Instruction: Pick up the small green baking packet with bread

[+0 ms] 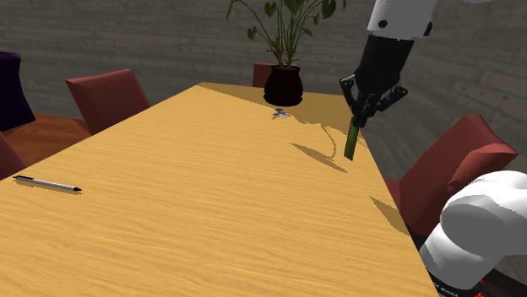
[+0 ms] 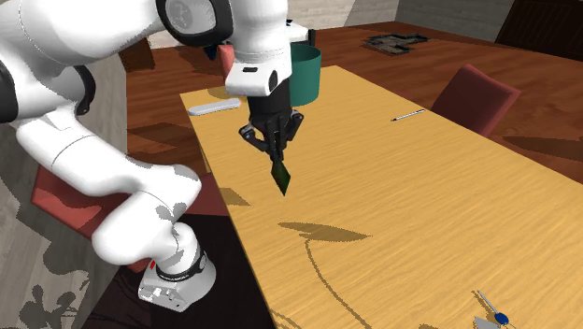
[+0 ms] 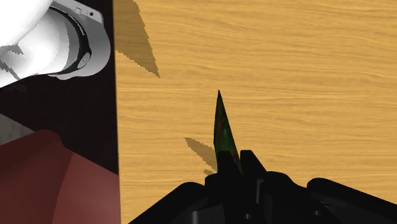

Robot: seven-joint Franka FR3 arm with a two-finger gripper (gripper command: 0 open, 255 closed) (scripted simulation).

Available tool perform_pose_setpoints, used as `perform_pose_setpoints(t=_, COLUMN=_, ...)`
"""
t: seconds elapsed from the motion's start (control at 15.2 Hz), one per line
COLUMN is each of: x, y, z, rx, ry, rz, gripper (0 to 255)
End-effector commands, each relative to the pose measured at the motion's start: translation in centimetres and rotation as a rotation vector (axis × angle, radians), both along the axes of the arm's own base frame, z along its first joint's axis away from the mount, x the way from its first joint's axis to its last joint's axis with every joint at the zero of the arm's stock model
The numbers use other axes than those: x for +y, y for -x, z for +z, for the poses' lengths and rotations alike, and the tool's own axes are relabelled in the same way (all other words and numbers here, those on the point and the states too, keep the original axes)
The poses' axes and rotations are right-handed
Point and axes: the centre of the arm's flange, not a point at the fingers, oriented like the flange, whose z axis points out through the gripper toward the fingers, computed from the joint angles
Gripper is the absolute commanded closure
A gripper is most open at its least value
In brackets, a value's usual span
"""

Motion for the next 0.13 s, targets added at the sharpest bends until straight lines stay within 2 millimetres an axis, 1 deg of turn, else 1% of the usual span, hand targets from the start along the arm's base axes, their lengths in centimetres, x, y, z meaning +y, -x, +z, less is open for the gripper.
perform_pose_setpoints(t=0.0, x=-0.1, y=0.02, z=0.66, rx=0.0, ry=0.0, rz=0.0, gripper=255)
perform_pose_setpoints(t=0.07, x=-0.1, y=0.02, z=0.66, rx=0.0, ry=0.0, rz=0.0, gripper=255)
